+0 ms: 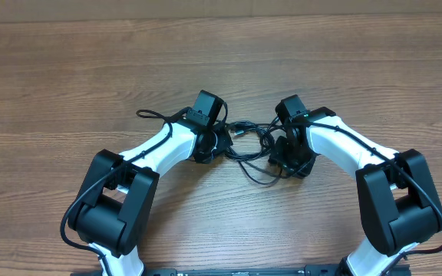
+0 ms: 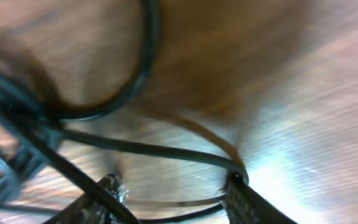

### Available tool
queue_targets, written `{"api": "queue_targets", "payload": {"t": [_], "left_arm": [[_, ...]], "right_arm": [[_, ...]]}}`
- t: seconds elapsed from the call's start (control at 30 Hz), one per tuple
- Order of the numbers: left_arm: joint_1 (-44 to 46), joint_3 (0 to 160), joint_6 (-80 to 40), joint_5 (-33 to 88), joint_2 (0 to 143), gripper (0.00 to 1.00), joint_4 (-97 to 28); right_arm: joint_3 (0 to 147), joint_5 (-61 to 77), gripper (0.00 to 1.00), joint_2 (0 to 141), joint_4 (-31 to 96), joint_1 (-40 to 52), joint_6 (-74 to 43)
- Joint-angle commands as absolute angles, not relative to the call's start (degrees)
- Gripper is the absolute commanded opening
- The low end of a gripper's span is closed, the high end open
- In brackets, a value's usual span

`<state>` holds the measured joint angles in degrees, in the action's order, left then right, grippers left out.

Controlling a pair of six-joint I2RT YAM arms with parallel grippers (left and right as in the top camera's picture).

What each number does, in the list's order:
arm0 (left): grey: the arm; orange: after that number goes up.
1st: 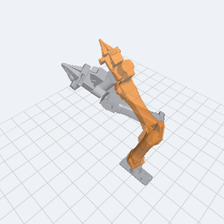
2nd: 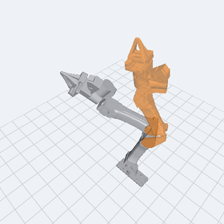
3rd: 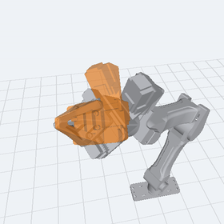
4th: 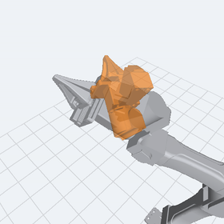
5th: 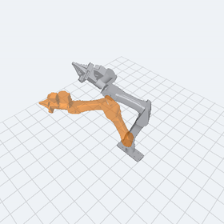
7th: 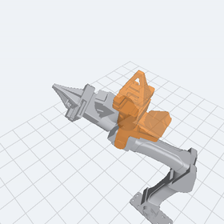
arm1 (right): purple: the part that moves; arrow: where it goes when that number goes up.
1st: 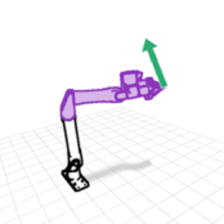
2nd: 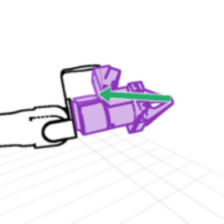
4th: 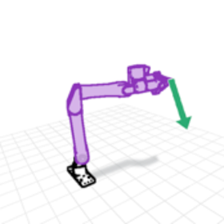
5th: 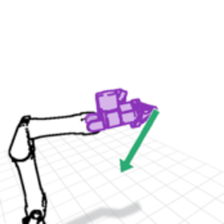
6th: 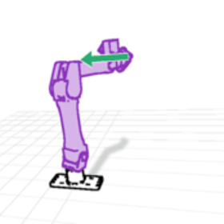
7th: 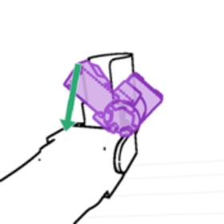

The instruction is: Untangle cables

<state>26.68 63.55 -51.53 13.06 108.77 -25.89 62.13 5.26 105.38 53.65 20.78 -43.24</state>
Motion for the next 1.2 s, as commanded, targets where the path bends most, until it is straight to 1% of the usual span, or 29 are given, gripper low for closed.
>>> {"api": "queue_targets", "payload": {"t": [0.0, 0.13, 0.4, 0.57, 0.6, 0.9, 1.03, 1.17], "left_arm": [[26.85, 61.63, -51.46, 6.81, 109.40, 0.04, -26.96], [25.21, 61.63, -51.42, 6.39, 109.40, 0.04, -27.14], [20.40, 61.63, -49.67, 5.76, 109.40, 0.04, -28.25], [17.85, 61.63, -47.97, 5.91, 109.40, 0.04, -28.53], [17.17, 61.63, -47.29, 6.11, 109.40, 0.04, -28.58], [13.76, 61.73, -42.85, 8.10, 109.40, 0.04, -28.69], [9.80, 62.22, -40.77, 9.13, 109.40, 0.04, -29.39], [5.91, 62.59, -37.71, 10.63, 109.40, 0.04, -29.87]], "right_arm": [[59.48, -7.09, 0.56, 106.74, 58.37, 20.27, -43.20], [59.48, -16.56, 0.62, 106.74, 63.77, 20.08, -43.20], [59.48, -24.53, 0.64, 106.74, 65.30, 18.02, -43.20], [59.48, -28.97, 0.65, 106.74, 66.22, 14.96, -43.20], [59.48, -30.89, 0.65, 106.74, 66.61, 13.15, -43.22], [59.48, -32.32, 0.66, 106.74, 64.73, 4.12, -43.22], [59.48, -32.29, 0.66, 106.74, 62.81, 0.30, -43.18], [59.48, -29.93, 0.67, 106.74, 61.41, -0.91, -42.59]]}}
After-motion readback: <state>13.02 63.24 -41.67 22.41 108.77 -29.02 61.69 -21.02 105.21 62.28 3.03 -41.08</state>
